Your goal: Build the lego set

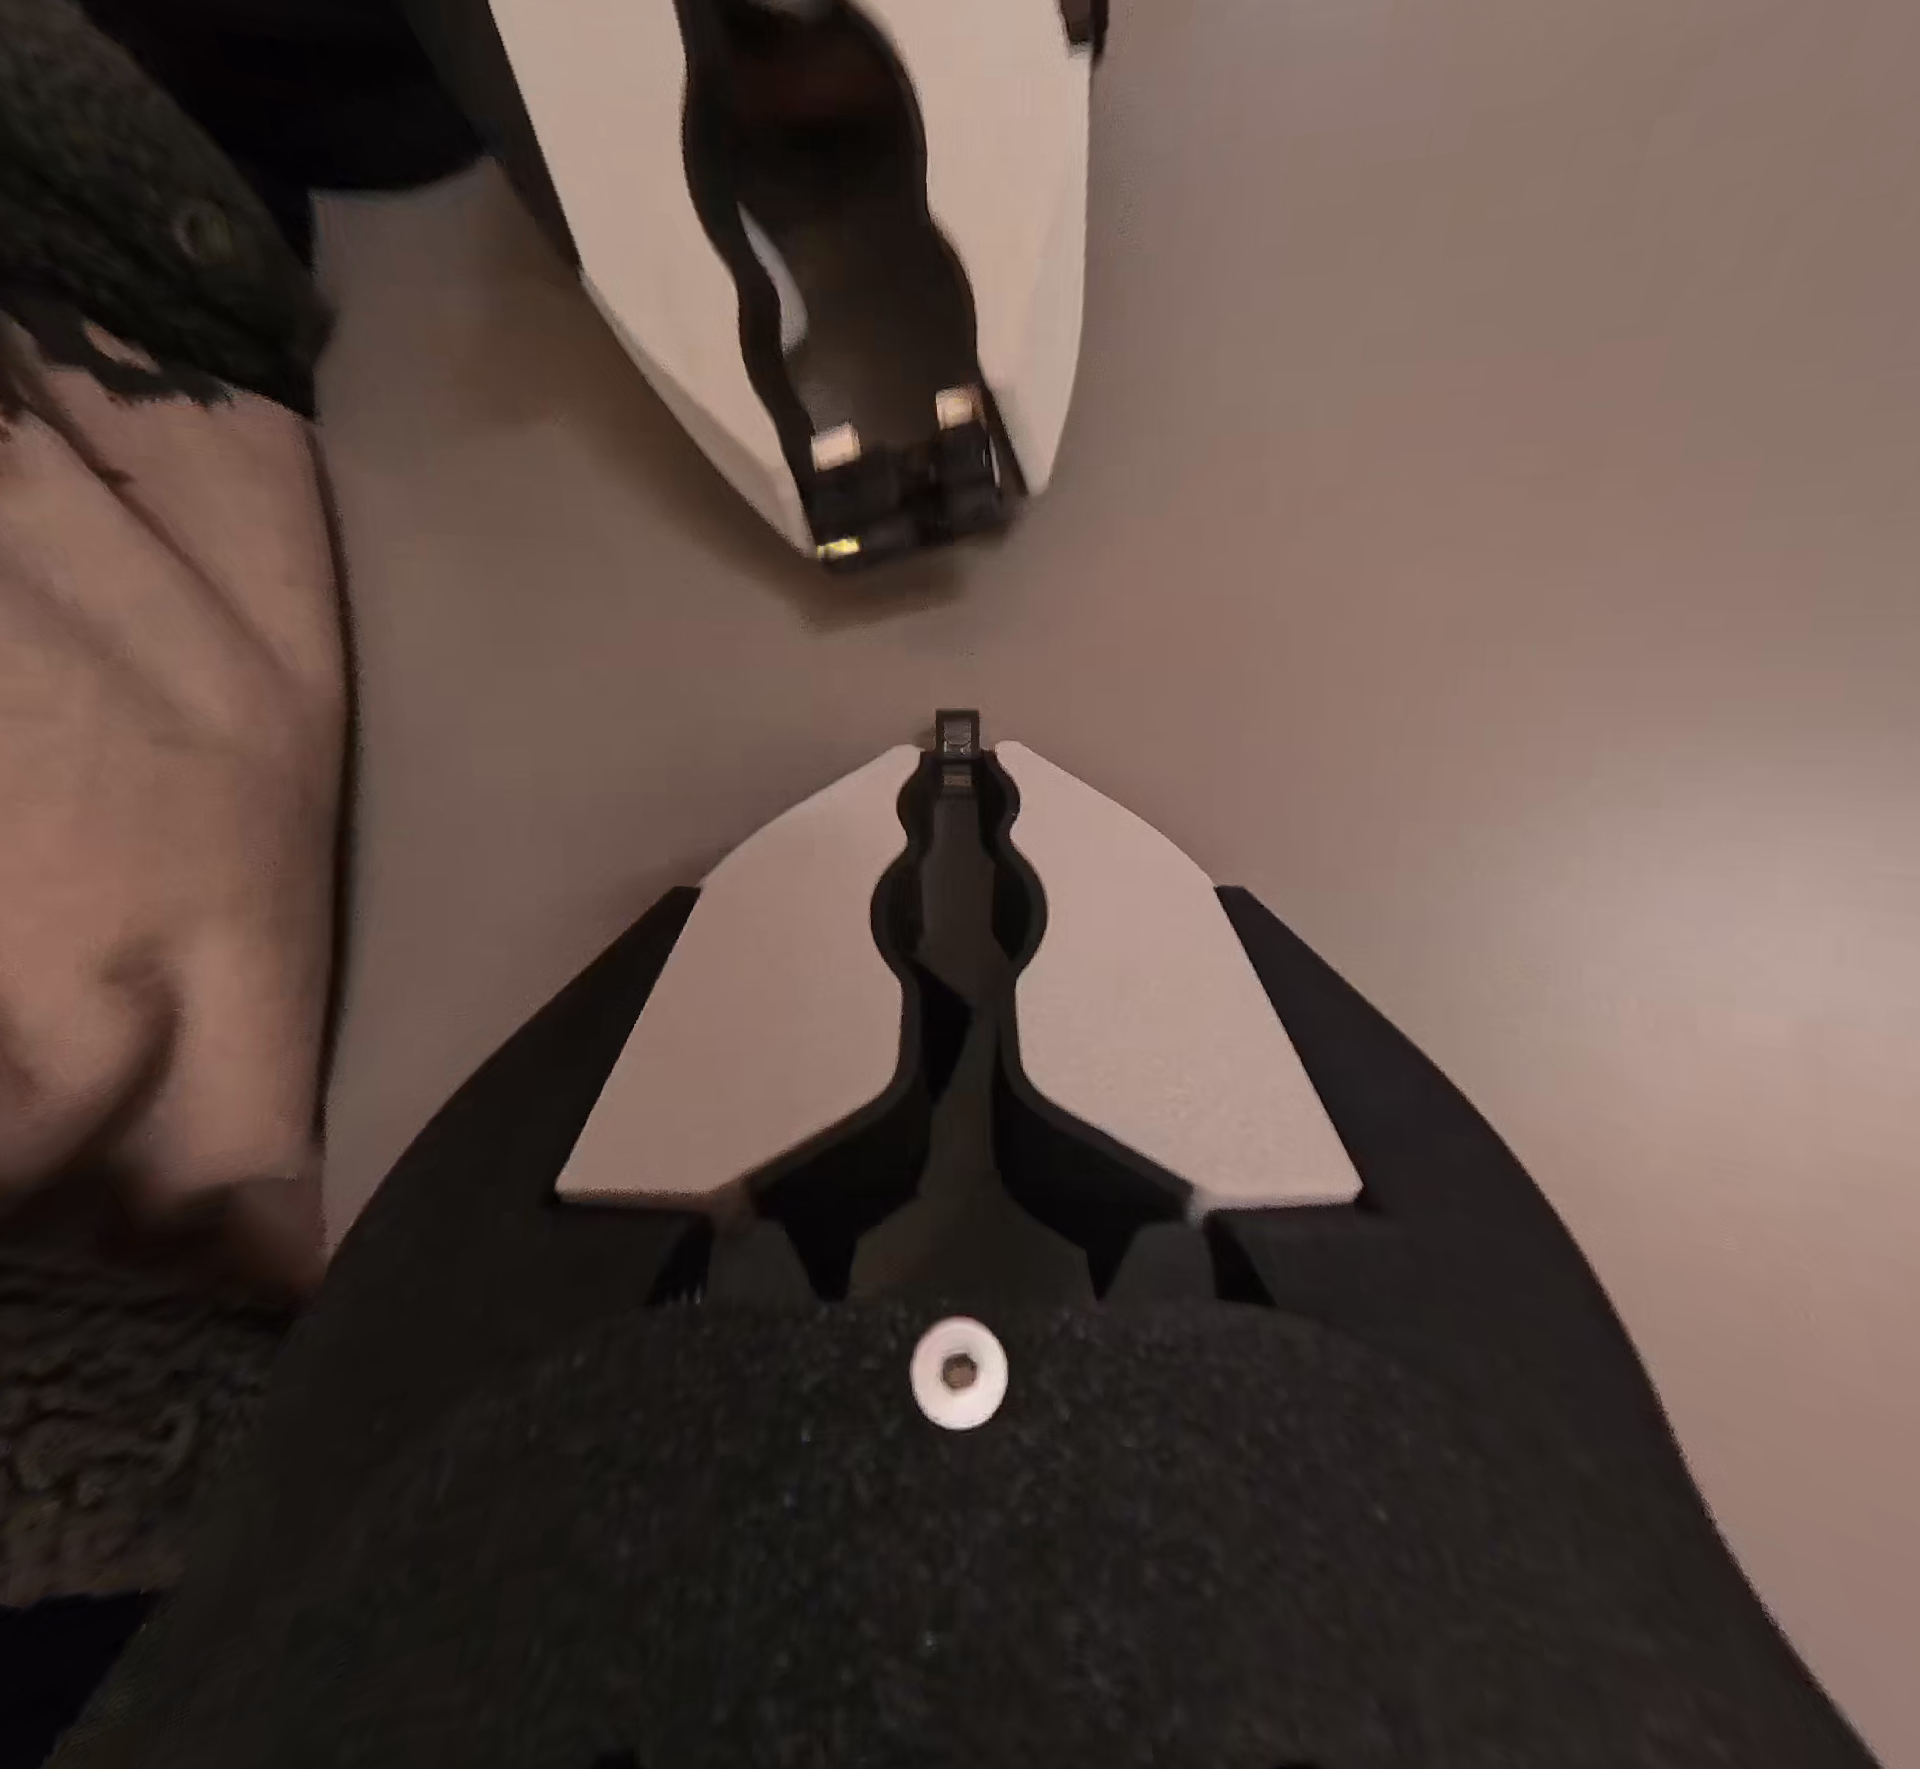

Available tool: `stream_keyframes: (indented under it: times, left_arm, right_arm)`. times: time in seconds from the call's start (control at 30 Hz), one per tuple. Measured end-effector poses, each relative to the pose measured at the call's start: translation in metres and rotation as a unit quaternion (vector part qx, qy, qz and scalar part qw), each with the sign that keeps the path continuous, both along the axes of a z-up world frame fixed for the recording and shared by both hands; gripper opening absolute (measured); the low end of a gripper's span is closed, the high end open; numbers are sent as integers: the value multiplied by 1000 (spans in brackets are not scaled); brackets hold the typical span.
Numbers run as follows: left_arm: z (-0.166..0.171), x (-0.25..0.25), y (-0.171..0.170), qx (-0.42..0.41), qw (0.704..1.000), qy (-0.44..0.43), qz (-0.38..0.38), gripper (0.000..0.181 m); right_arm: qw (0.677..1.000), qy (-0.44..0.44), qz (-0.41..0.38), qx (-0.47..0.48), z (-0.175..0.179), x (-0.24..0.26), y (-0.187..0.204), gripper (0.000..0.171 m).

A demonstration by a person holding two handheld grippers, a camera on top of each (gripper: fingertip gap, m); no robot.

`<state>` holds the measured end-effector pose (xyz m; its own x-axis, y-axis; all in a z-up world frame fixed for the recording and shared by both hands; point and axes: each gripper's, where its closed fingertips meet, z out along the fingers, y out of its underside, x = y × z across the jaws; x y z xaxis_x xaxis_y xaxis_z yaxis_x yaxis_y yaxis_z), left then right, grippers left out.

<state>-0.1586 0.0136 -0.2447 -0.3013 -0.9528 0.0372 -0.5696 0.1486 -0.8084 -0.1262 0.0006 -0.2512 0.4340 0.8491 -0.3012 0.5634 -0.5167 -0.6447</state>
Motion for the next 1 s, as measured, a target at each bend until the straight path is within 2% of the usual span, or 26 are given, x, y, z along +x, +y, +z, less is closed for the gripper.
stream_keyframes:
  times: [0.03, 0.23, 0.57, 1.0]
  left_arm:
    - [-1, 0, -2, 3, 1000, 2, -3, 35]
    - [-1, 1, -4, 1, 1000, 2, -5, 35]
    - [15, 4, -3, -51, 998, -34, 3, 35]
    - [27, 6, -4, -76, 995, -66, 3, 35]
  right_arm:
    - [1000, 21, 3, -4, 5, -6, 2, 8]
    - [997, 72, 10, 31, 24, -23, 18, 8]
    - [995, 62, 24, 76, 22, -28, 18, 8]
    - [992, 31, 25, 117, 18, -25, 19, 8]
